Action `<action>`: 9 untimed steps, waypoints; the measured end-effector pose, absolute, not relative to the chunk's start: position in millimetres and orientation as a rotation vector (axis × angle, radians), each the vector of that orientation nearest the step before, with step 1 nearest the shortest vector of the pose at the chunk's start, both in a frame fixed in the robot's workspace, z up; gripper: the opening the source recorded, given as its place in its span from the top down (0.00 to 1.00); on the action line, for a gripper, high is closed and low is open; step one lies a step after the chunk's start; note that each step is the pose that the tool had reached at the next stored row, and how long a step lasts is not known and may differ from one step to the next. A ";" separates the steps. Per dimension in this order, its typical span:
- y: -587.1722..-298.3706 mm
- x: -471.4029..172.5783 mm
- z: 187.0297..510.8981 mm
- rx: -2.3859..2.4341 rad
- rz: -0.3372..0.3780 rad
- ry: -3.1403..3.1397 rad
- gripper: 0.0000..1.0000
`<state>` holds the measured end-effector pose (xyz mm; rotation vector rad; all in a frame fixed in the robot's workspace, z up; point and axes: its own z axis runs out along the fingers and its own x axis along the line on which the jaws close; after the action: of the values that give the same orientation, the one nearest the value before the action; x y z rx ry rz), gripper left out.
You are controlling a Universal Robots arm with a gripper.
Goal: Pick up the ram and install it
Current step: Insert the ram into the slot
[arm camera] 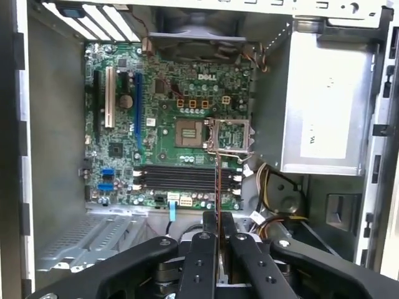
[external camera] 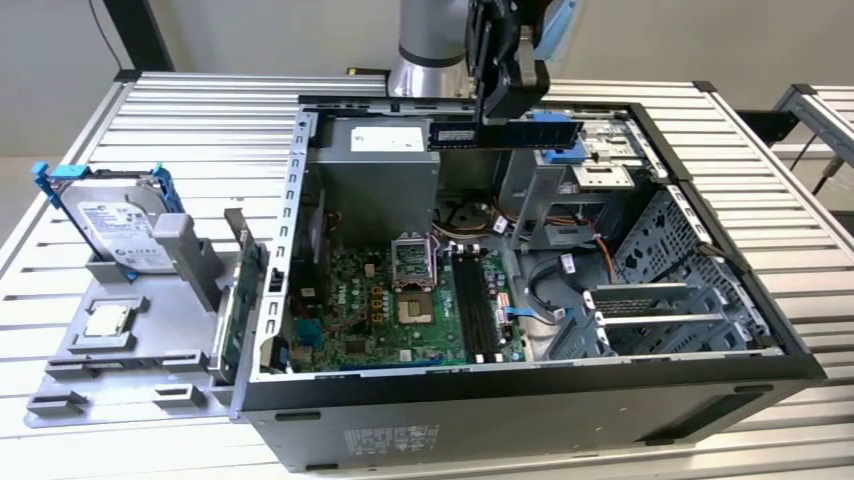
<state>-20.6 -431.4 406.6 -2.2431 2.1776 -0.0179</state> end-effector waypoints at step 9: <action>-430.2 -20.6 406.5 -2.245 -0.018 2.175 1.00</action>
<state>-20.6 -430.2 406.5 -2.2453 2.1753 -0.0178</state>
